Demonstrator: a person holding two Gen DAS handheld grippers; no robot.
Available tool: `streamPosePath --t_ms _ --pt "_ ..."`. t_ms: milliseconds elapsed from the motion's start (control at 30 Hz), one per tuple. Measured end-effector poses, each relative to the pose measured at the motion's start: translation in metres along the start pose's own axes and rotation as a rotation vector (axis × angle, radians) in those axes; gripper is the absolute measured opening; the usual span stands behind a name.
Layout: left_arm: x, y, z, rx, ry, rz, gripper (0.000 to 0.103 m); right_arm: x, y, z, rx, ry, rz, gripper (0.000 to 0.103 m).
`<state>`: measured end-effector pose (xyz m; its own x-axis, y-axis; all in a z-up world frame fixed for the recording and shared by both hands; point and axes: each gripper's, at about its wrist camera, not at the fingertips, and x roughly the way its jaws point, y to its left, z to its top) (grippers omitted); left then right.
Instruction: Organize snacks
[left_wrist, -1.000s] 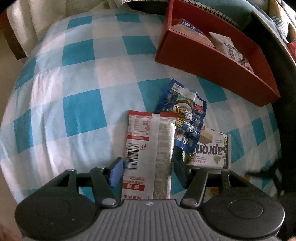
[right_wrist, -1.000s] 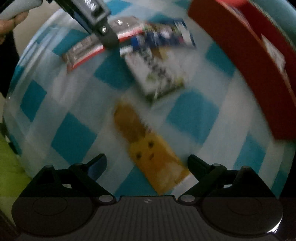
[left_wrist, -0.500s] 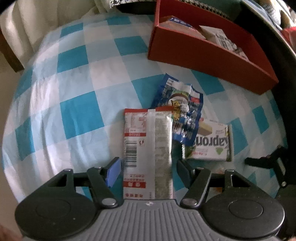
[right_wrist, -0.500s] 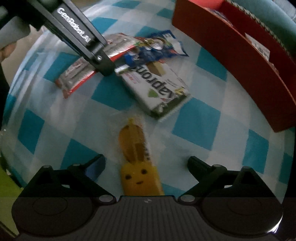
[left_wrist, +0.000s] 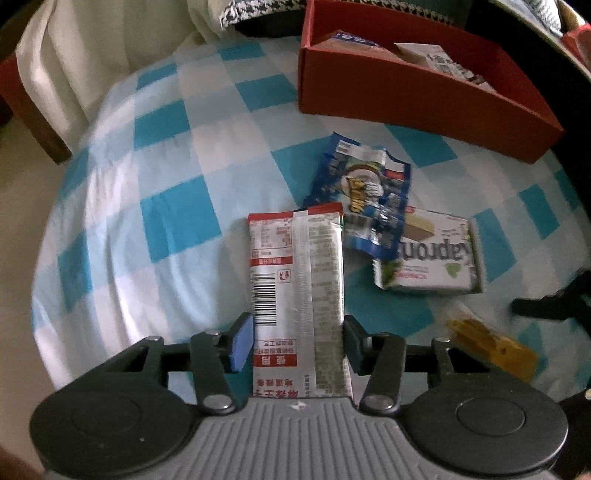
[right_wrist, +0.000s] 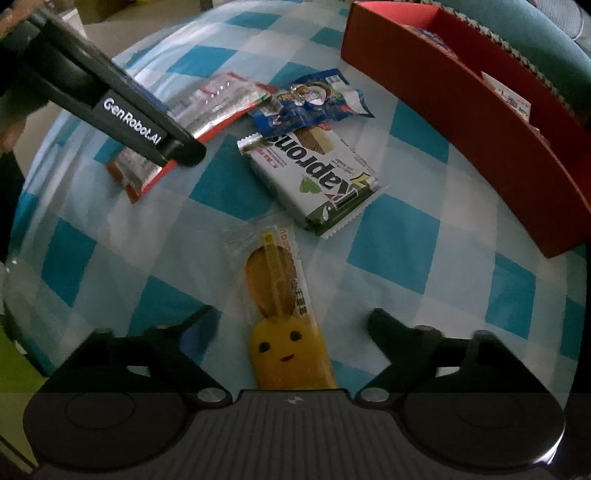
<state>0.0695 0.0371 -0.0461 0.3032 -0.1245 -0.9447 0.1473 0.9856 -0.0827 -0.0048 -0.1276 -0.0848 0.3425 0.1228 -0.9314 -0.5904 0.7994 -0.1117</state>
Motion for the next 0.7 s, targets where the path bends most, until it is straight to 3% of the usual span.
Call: streamPosePath --t_ms 33,100,233,500,700 --pt "-0.001 0.000 0.000 -0.005 0.002 -0.008 0.042 -0.005 0.000 -0.002 0.010 -0.006 0.000 0.073" --pt "-0.002 0.002 0.000 -0.020 0.003 -0.015 0.041 -0.015 -0.006 -0.006 0.051 -0.017 0.001 0.053" --pt "-0.010 0.010 0.002 -0.066 -0.012 -0.027 0.040 -0.013 -0.020 -0.005 0.109 -0.027 0.028 0.046" --pt "-0.027 0.029 0.008 -0.146 -0.072 -0.064 0.040 -0.034 -0.034 -0.001 0.213 -0.120 0.070 0.042" --pt "-0.026 0.022 0.007 -0.116 -0.069 -0.064 0.040 -0.045 -0.040 -0.003 0.261 -0.171 0.087 0.041"
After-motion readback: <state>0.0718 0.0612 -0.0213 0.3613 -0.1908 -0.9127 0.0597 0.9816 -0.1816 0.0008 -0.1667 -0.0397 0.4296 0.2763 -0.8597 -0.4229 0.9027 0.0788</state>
